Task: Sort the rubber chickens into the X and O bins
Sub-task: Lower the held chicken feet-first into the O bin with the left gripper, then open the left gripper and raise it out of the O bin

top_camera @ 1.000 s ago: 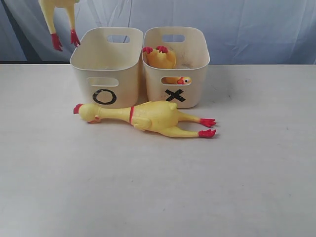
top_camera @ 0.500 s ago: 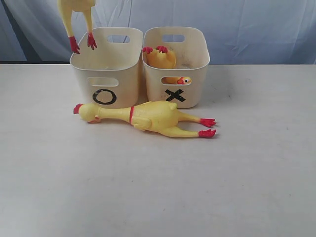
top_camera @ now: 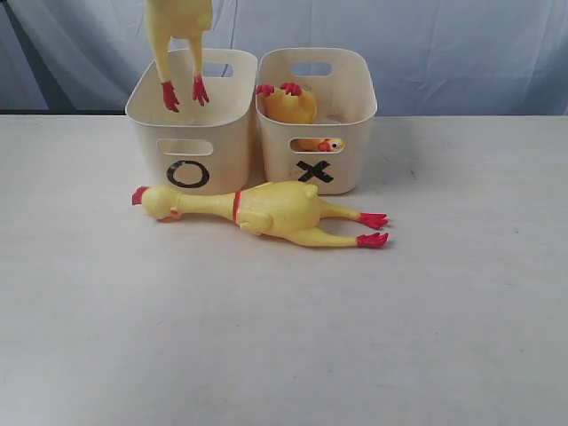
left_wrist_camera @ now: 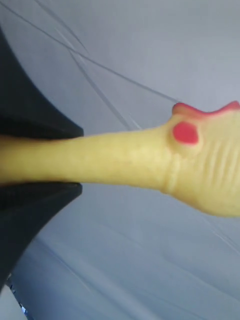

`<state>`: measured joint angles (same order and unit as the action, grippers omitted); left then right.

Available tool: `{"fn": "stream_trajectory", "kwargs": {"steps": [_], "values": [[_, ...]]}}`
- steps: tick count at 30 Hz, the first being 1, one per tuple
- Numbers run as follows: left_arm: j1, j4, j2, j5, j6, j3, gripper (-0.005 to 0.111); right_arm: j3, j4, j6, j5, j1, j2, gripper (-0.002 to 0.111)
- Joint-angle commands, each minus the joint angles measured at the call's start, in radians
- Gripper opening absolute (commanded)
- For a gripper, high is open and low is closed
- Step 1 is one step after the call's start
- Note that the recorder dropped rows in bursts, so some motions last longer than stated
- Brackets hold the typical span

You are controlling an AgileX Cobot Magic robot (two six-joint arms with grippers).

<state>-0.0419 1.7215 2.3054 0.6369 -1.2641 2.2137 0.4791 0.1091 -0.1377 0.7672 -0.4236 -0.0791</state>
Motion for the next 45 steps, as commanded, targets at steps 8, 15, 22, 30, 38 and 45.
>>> {"fn": "stream_trajectory", "kwargs": {"steps": [8, 15, 22, 30, 38, 45], "values": [[-0.02, 0.023, 0.075, -0.03, 0.006, 0.01, 0.0, -0.005, -0.003, 0.005, -0.005, 0.004, 0.005, 0.0], [-0.022, 0.023, 0.128, -0.03, 0.089, 0.01, 0.0, -0.005, -0.003, 0.005, -0.005, 0.004, 0.005, 0.0], [-0.022, 0.023, 0.152, -0.034, 0.121, 0.01, 0.0, -0.005, -0.003, 0.005, -0.005, 0.004, 0.005, 0.0], [-0.022, -0.042, 0.156, -0.061, 0.21, 0.01, 0.0, -0.005, -0.003, 0.005, -0.005, 0.004, 0.005, 0.0], [-0.022, -0.079, 0.191, -0.033, 0.325, 0.008, 0.019, -0.005, -0.003, 0.005, -0.005, 0.004, 0.005, 0.0], [-0.022, -0.105, 0.202, 0.0, 0.325, 0.008, 0.04, -0.005, -0.003, 0.005, -0.005, 0.004, 0.005, 0.0]]}}
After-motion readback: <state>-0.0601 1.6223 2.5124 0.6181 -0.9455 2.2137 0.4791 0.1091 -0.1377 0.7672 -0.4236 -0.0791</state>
